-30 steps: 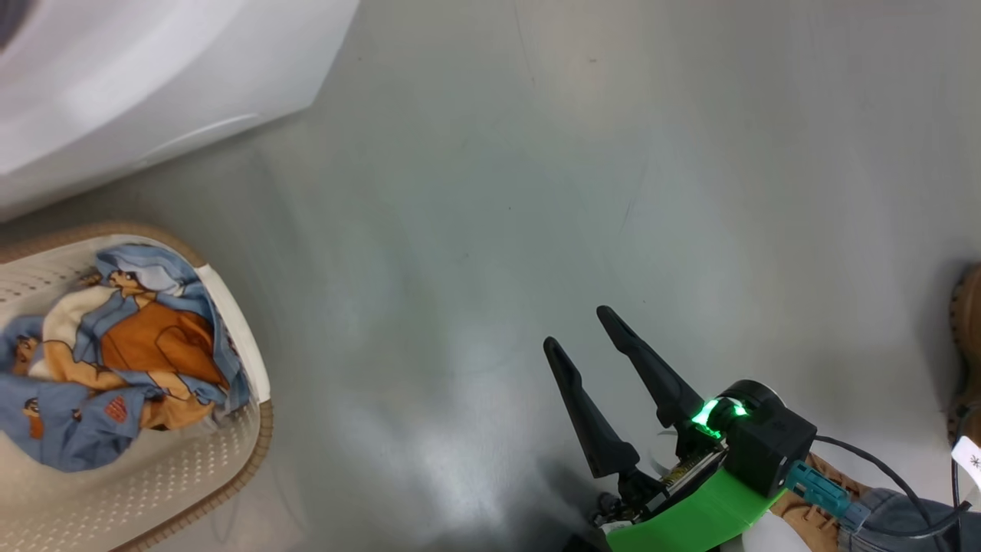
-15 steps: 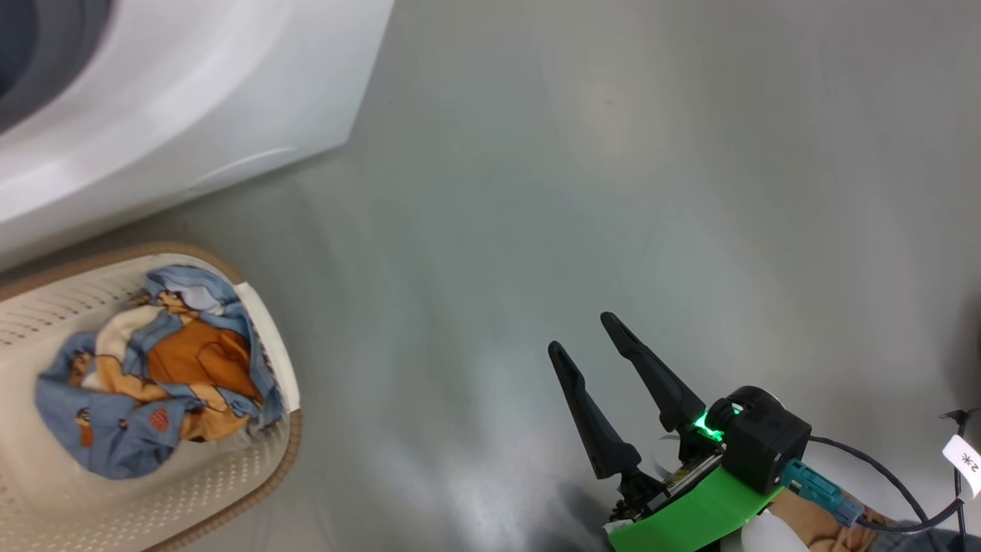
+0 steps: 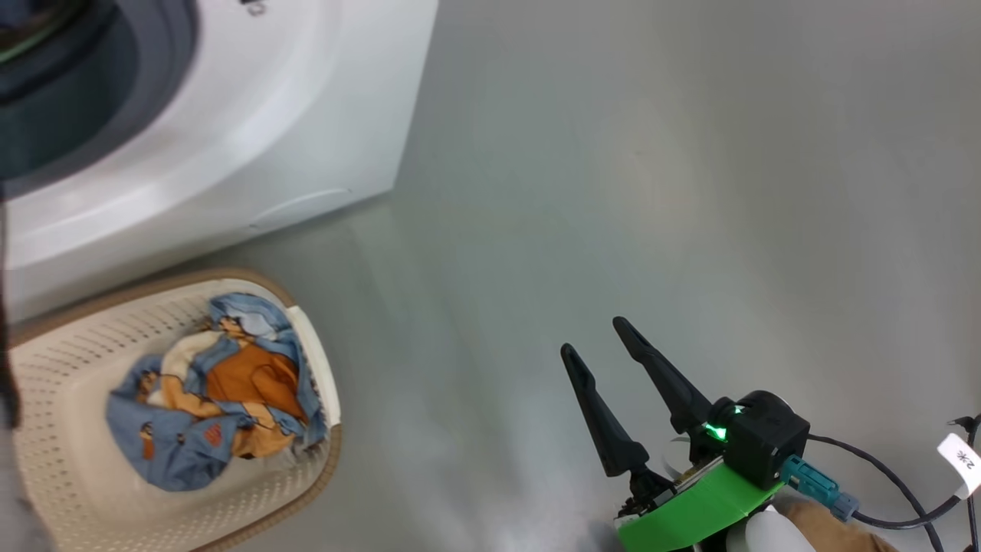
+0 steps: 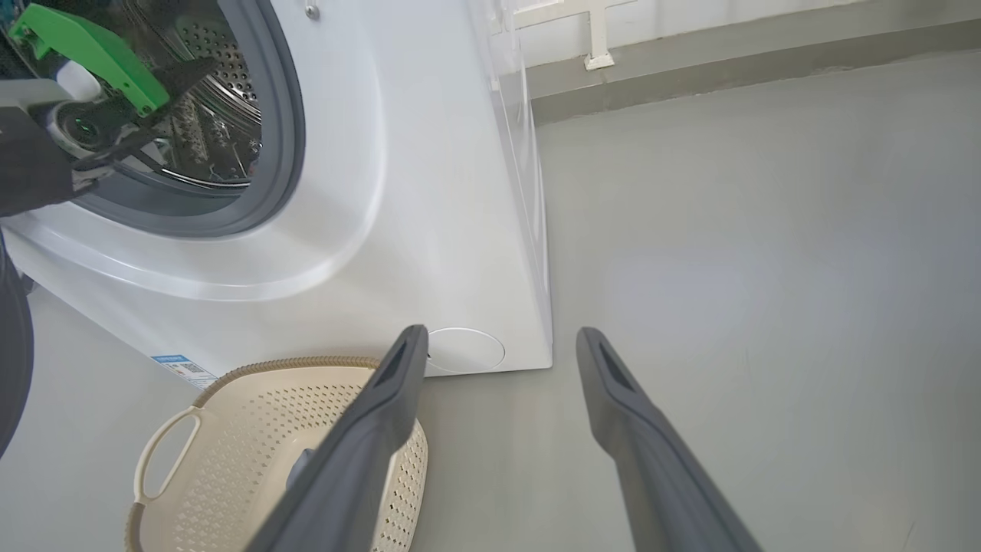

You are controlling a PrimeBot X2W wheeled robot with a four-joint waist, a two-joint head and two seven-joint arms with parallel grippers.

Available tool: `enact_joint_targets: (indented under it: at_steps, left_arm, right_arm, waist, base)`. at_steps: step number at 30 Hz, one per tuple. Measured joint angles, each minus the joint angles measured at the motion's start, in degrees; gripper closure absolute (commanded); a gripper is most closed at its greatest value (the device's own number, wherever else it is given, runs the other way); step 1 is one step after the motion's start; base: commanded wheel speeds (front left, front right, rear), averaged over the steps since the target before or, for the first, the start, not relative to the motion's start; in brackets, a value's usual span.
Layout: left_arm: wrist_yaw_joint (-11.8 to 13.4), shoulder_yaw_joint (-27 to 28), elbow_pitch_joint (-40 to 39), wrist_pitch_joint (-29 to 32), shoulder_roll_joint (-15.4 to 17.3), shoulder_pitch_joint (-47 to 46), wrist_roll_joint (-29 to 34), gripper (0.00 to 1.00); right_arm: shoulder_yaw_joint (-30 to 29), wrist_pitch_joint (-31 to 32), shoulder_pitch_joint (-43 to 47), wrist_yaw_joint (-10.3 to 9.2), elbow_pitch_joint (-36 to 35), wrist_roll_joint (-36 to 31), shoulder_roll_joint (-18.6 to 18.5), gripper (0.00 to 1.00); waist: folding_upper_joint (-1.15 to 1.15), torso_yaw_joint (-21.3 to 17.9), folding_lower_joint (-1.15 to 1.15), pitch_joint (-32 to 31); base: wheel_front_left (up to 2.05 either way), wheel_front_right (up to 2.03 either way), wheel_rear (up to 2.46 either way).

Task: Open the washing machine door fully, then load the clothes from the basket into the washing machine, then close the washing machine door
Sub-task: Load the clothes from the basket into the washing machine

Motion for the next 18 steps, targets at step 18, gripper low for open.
enact_joint_targets:
  at_steps: [18]
  left_arm:
    - [-2.6,-2.1,-6.3,0.0,-11.7,23.2,1.2,0.0]
  right_arm:
    - [-5.3,0.0,1.3,0.0,4.5,-2.5,-0.4,0.0]
  waist:
    - [0.0,7.0,0.0,-12.2]
  base:
    - [0.0,0.0,0.0]
